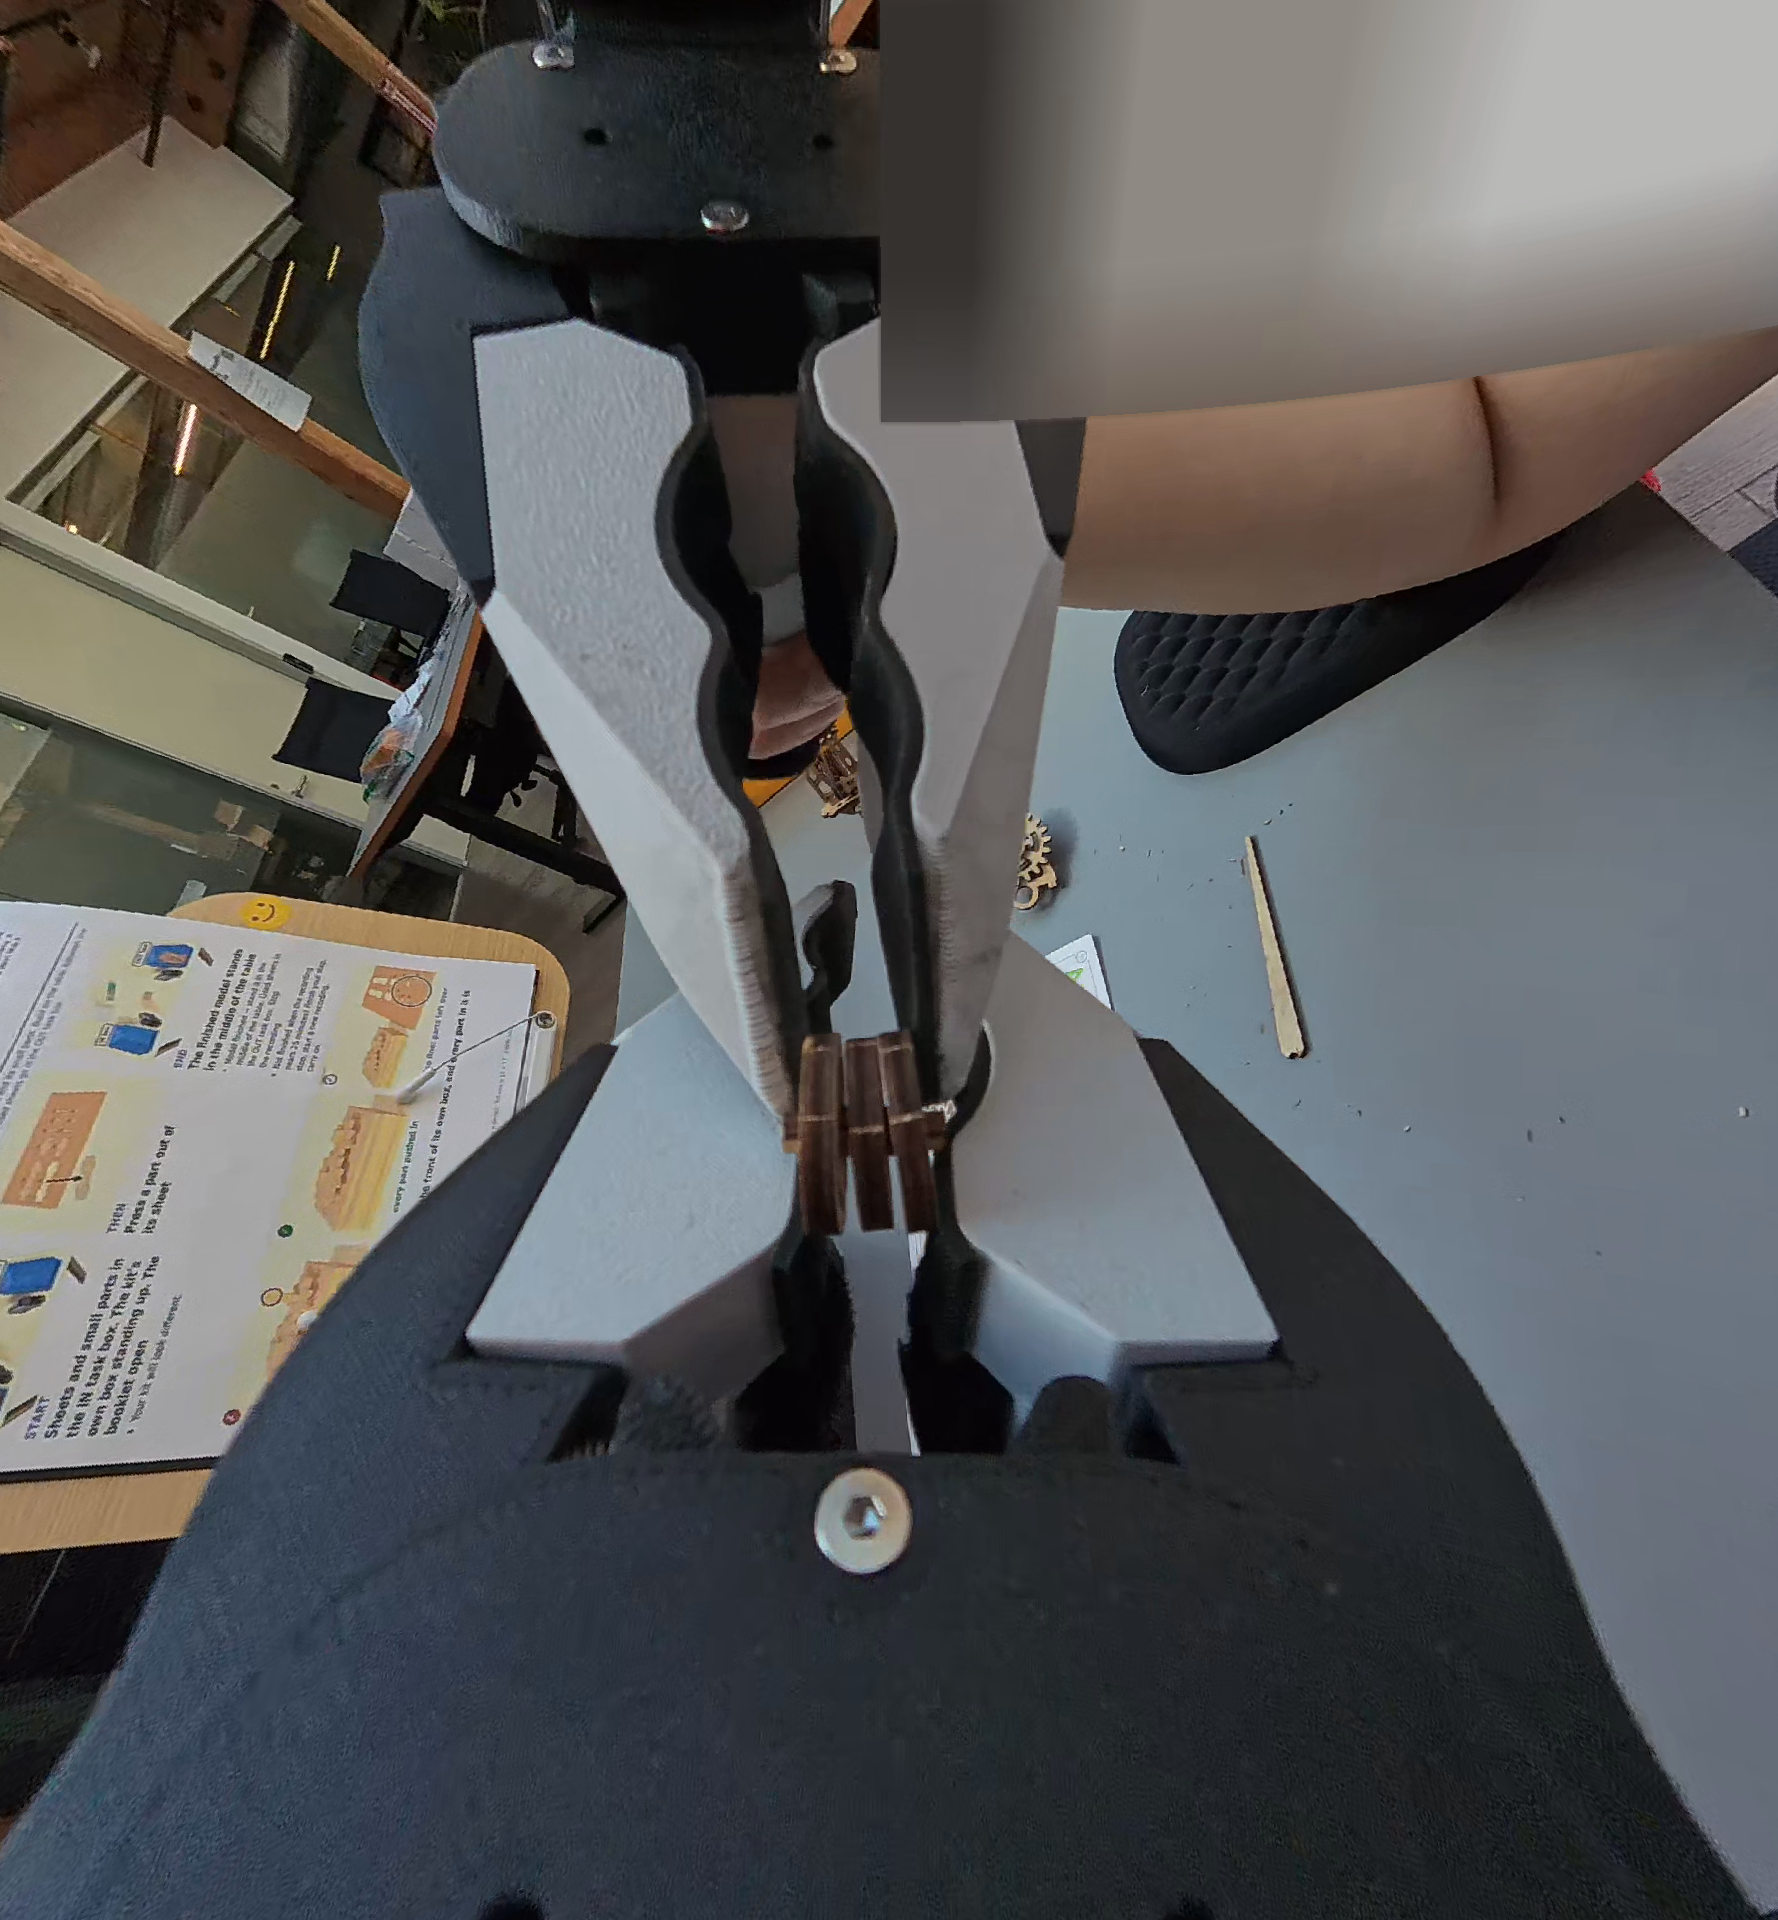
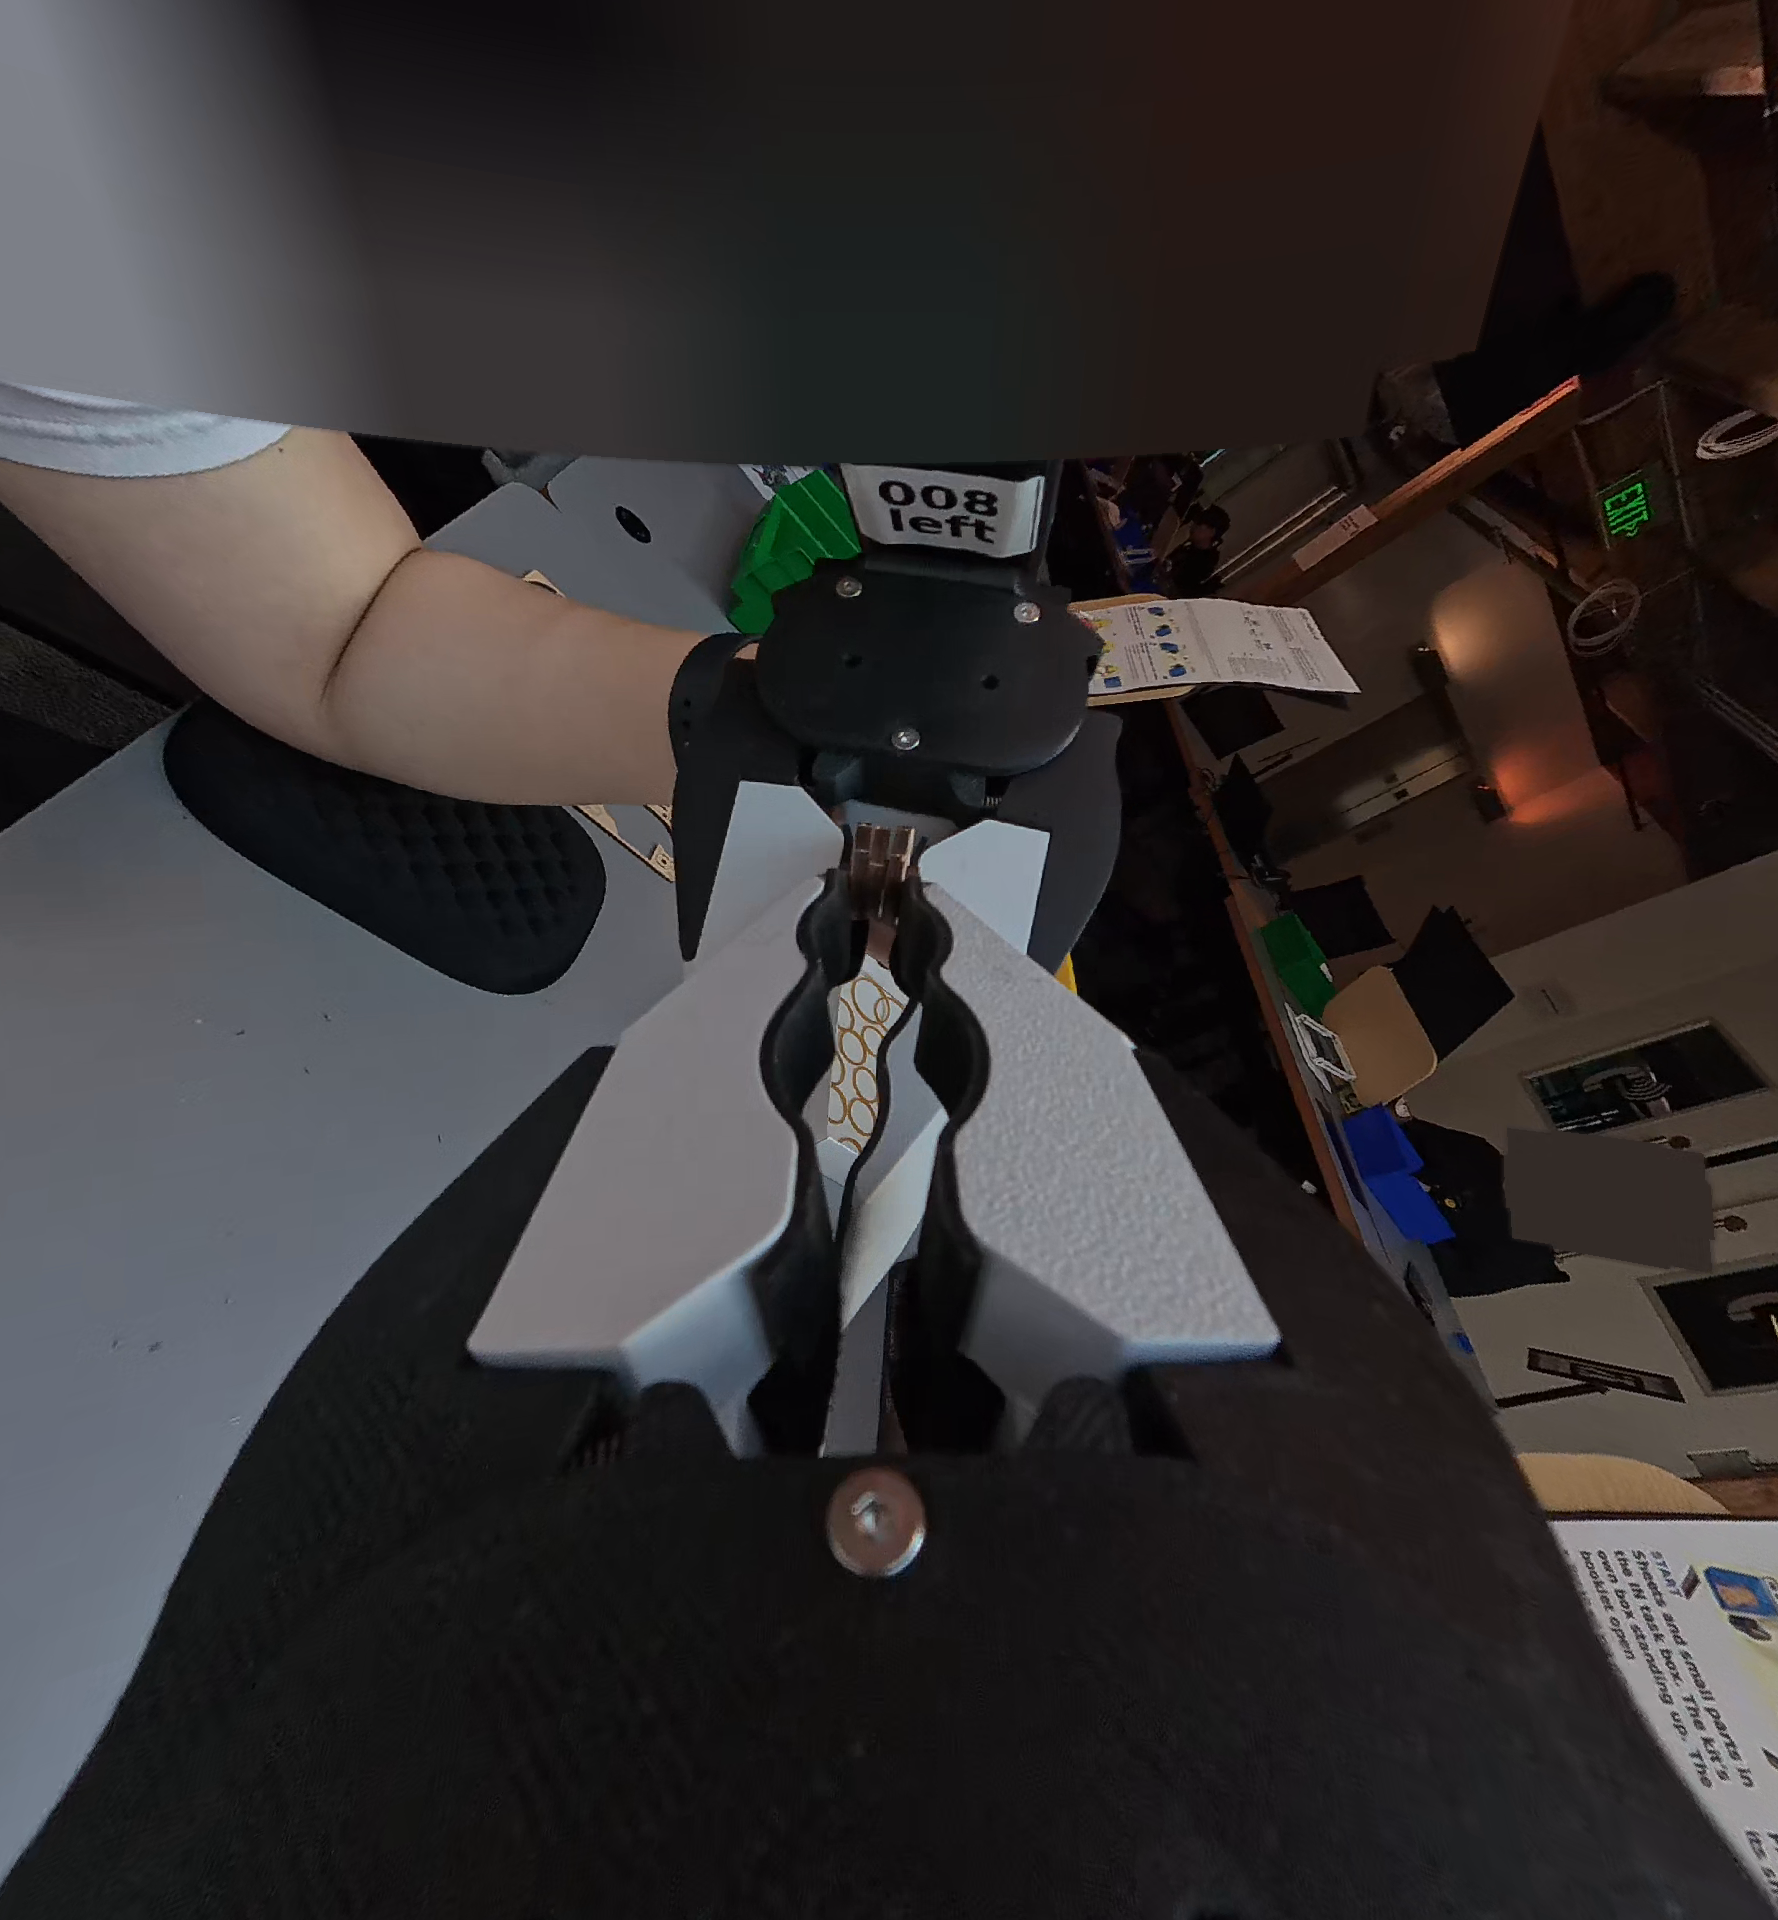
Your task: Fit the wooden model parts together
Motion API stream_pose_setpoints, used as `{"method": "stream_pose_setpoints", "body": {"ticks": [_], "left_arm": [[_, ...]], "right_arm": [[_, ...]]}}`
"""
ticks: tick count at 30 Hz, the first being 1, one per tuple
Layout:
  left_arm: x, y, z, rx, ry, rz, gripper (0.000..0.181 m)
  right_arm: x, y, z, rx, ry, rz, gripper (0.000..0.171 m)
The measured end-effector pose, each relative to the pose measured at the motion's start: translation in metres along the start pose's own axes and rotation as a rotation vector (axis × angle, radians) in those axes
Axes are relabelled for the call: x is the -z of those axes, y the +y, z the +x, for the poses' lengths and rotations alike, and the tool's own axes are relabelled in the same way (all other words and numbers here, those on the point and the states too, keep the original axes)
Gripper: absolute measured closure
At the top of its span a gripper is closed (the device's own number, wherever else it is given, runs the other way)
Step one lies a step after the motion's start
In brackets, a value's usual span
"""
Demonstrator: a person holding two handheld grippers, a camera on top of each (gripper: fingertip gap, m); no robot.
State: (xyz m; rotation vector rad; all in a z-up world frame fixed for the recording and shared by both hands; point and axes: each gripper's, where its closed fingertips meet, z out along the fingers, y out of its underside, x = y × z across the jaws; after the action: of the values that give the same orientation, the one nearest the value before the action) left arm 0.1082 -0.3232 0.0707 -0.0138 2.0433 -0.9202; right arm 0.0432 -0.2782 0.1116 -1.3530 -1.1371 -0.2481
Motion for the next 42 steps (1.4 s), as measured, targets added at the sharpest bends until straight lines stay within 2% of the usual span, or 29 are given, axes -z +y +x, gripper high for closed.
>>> {"method": "stream_pose_setpoints", "body": {"ticks": [5, 13, 19, 28, 32, 36, 40, 42], "left_arm": [[-0.003, 0.01, -0.009, -0.043, -0.077, -0.101, 0.174], [-0.002, 0.001, -0.007, -0.061, -0.08, -0.076, 0.175], [-0.003, 0.007, -0.005, -0.036, -0.049, -0.088, 0.178], [-0.006, 0.015, -0.015, 0.029, -0.085, -0.13, 0.177], [-0.006, 0.008, -0.018, 0.046, -0.099, -0.085, 0.178], [-0.002, 0.001, -0.019, 0.038, -0.112, -0.049, 0.178], [-0.004, -0.008, -0.02, 0.033, -0.127, -0.013, 0.178], [-0.005, -0.006, -0.021, 0.015, -0.142, -0.022, 0.178]], "right_arm": [[0.003, 0.004, 0.0, -0.008, -0.029, 0.028, 0.16], [0.005, -0.003, -0.002, 0.037, 0.009, -0.037, 0.159], [0.004, 0.002, -0.001, 0.033, 0.008, -0.058, 0.162], [0.005, 0.009, 0.005, -0.103, -0.042, -0.012, 0.159], [0.01, 0.005, 0.013, -0.019, 0.047, -0.048, 0.153], [0.011, -0.017, 0.009, -0.047, 0.025, 0.102, 0.154], [0.003, -0.021, 0.009, -0.063, 0.03, 0.191, 0.152], [0.0, -0.025, 0.01, -0.075, 0.042, 0.222, 0.147]]}}
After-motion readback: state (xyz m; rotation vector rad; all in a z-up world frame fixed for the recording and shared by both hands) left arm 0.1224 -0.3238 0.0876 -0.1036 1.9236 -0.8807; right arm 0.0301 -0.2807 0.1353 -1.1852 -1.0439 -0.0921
